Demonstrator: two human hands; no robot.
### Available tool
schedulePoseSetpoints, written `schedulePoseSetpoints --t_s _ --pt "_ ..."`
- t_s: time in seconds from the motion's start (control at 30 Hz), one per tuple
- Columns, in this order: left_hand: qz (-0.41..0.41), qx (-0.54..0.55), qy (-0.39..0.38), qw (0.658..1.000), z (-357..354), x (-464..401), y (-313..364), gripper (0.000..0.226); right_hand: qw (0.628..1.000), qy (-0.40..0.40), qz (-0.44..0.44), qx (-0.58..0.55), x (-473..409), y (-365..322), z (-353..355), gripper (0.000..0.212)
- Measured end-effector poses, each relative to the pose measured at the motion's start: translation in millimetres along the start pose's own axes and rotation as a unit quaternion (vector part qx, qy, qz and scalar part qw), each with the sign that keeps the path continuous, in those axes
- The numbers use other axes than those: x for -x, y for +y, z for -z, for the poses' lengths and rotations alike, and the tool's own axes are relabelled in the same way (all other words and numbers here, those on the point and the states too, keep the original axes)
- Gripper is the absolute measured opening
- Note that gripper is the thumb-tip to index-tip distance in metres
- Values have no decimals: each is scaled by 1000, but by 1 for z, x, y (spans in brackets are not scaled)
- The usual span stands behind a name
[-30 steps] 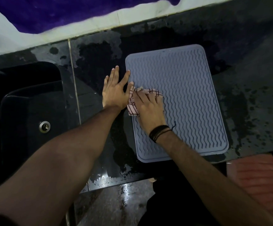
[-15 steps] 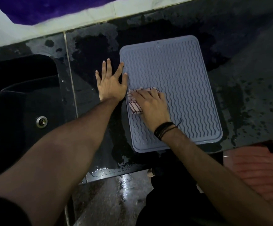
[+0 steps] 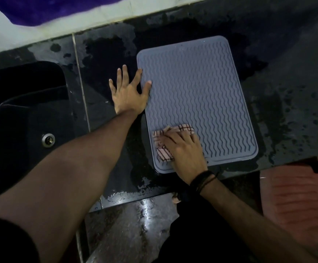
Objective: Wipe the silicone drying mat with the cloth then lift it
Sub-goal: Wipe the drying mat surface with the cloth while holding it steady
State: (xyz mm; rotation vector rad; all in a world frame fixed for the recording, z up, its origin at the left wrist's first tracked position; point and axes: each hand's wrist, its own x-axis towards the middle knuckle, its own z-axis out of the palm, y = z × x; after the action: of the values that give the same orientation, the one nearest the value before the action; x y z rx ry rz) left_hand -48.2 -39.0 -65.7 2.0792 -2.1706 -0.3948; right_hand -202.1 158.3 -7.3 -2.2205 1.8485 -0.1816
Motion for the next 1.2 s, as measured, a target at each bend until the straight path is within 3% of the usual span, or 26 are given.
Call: schedulePoseSetpoints --t_s 0.13,0.27,0.6,0.7,0.83,1.0,1.2 --pt "31 -19 13 999 -2 1 2 60 999 -13 -40 6 -32 -9 0 57" --pt "47 -13 19 999 -2 0 3 54 999 -28 -19 34 -42 -14 -6 49" --pt "56 -14 1 998 2 2 7 54 996 -76 35 14 52 -9 -3 60" --pt "51 -8 6 999 2 2 6 53 999 -35 27 -13 37 -5 14 52" --pt "57 -10 8 998 -1 1 5 53 998 49 -30 -36 -19 0 31 59" --pt "60 -6 16 998 -3 -1 4 53 999 -28 1 38 -55 -4 8 60" --pt "61 -7 16 998 -4 -1 2 53 999 -15 9 32 0 -9 -11 55"
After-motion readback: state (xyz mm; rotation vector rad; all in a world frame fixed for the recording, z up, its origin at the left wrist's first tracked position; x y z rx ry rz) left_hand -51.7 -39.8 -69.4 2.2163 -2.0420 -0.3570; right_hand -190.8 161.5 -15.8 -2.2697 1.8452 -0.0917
